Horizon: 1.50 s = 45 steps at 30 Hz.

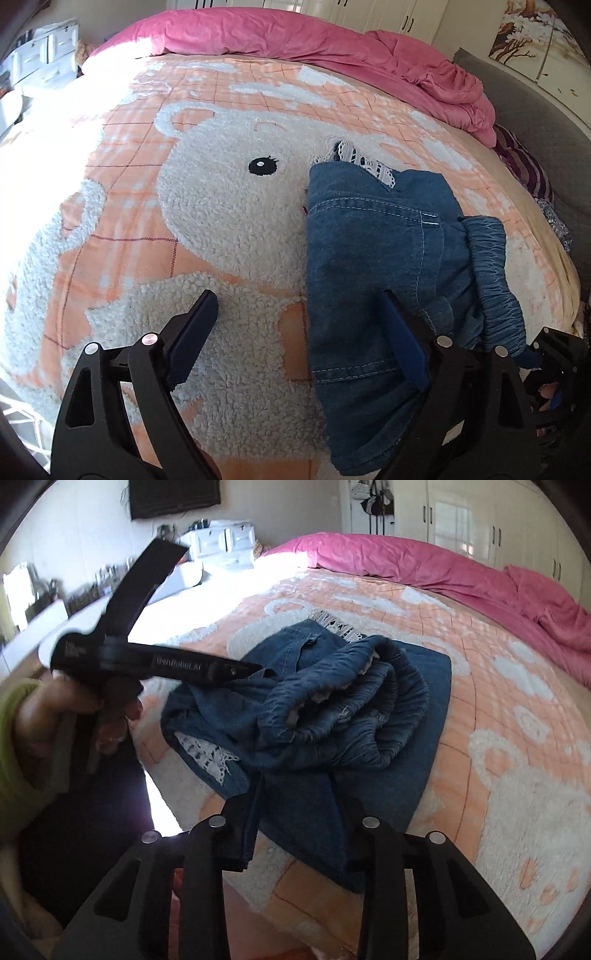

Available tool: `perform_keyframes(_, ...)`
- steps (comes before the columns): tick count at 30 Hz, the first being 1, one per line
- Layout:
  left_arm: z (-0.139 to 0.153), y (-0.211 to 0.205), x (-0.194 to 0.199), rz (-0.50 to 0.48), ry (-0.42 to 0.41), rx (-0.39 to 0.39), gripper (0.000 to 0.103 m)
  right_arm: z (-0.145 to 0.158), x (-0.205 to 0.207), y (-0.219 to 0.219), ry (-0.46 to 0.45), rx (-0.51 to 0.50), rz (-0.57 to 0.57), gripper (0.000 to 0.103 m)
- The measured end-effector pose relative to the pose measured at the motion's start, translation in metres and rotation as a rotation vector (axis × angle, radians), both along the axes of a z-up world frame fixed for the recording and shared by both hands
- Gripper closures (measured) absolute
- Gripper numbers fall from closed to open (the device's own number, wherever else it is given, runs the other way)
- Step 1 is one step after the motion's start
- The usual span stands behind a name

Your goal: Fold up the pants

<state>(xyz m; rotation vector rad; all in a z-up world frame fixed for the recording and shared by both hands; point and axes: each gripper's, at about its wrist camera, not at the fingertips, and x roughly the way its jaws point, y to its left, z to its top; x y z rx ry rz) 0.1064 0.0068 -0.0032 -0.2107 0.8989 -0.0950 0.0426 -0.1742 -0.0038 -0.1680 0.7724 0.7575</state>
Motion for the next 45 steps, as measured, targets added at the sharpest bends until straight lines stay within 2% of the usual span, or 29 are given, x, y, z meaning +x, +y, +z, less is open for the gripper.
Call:
perform_keyframes(1, 0.003, 0.002, -0.003, 0.002, -0.012, -0.011, 0.022, 0.005, 0.001, -0.007, -0.001, 0.034, -0.020, 0.056)
perform_keyframes(2, 0.007, 0.003, -0.006, 0.000, -0.026, -0.028, 0.022, 0.010, 0.002, -0.017, -0.002, 0.076, -0.049, 0.054)
perform_keyframes(6, 0.023, 0.008, -0.011, -0.006, -0.064, -0.073, 0.022, 0.023, 0.016, -0.048, 0.039, 0.184, -0.181, 0.052)
perform_keyframes(10, 0.023, 0.006, -0.003, -0.005, -0.038, -0.081, 0.022, 0.018, 0.039, -0.056, 0.113, 0.152, -0.296, 0.052)
perform_keyframes(13, 0.021, 0.005, 0.006, 0.000, -0.012, -0.077, 0.022, 0.013, 0.059, -0.057, 0.192, 0.159, -0.333, 0.052)
perform_keyframes(15, 0.019, 0.005, 0.012, -0.016, 0.006, -0.076, 0.022, 0.009, 0.070, -0.057, 0.234, 0.174, -0.338, 0.049)
perform_keyframes(16, 0.019, 0.004, 0.016, -0.022, 0.013, -0.074, 0.022, 0.006, 0.076, -0.057, 0.267, 0.190, -0.327, 0.041)
perform_keyframes(17, 0.018, 0.004, 0.021, -0.028, 0.022, -0.076, 0.022, 0.002, 0.083, -0.057, 0.299, 0.187, -0.331, 0.039)
perform_keyframes(23, 0.003, 0.001, 0.033, -0.064, 0.047, -0.123, 0.022, -0.018, 0.095, -0.053, 0.374, 0.222, -0.344, 0.039)
perform_keyframes(28, -0.004, 0.001, 0.033, -0.066, 0.040, -0.144, 0.022, -0.020, 0.101, -0.048, 0.377, 0.233, -0.336, 0.039)
perform_keyframes(31, -0.004, -0.001, 0.034, -0.059, 0.036, -0.140, 0.022, -0.022, 0.112, -0.038, 0.365, 0.195, -0.325, 0.041)
perform_keyframes(33, -0.004, -0.002, 0.035, -0.052, 0.034, -0.143, 0.024, -0.023, 0.115, -0.031, 0.352, 0.175, -0.314, 0.047)
perform_keyframes(37, -0.005, -0.007, 0.035, -0.053, 0.026, -0.131, 0.029, -0.027, 0.111, -0.033, 0.335, 0.208, -0.307, 0.058)
perform_keyframes(40, -0.003, -0.009, 0.033, -0.066, 0.016, -0.155, 0.042, -0.028, 0.106, -0.033, 0.323, 0.229, -0.309, 0.066)
perform_keyframes(41, -0.002, -0.010, 0.034, -0.080, 0.011, -0.175, 0.054, -0.027, 0.105, -0.032, 0.317, 0.237, -0.308, 0.071)
perform_keyframes(42, -0.001, -0.012, 0.034, -0.091, 0.009, -0.183, 0.061, -0.026, 0.105, -0.032, 0.315, 0.247, -0.309, 0.074)
perform_keyframes(45, -0.001, -0.019, 0.033, -0.094, -0.001, -0.138, 0.066, -0.022, 0.100, -0.031, 0.290, 0.272, -0.320, 0.081)
